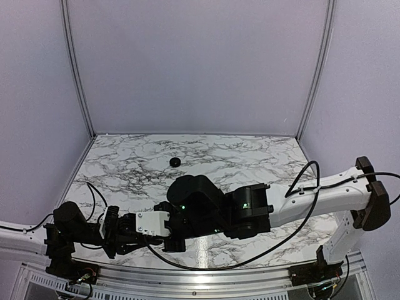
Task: Insert the wireless bluetooth earbuds into the charging case
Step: Insert the left earbud into the left side groove of the charging case.
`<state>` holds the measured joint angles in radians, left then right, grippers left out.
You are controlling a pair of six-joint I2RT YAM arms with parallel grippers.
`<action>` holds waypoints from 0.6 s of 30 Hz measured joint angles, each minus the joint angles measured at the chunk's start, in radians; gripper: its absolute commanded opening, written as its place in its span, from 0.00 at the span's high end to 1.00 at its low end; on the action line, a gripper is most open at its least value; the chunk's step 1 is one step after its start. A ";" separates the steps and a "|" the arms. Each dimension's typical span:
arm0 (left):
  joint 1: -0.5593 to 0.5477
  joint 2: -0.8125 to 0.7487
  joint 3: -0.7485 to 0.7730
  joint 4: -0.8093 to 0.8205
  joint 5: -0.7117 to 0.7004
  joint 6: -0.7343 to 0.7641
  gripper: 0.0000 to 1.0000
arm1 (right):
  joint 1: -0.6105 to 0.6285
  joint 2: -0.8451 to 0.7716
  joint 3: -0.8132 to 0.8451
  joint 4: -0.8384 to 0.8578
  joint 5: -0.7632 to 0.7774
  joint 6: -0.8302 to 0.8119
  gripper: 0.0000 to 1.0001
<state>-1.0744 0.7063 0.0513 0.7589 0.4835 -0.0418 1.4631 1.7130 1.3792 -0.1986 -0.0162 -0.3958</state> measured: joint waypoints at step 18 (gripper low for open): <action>0.000 0.002 0.000 0.000 -0.003 0.001 1.00 | 0.000 -0.005 -0.005 -0.006 0.000 0.017 0.73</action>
<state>-1.0744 0.7086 0.0513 0.7589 0.4808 -0.0410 1.4635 1.7084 1.3739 -0.2043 -0.0166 -0.3786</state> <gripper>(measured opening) 0.255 0.180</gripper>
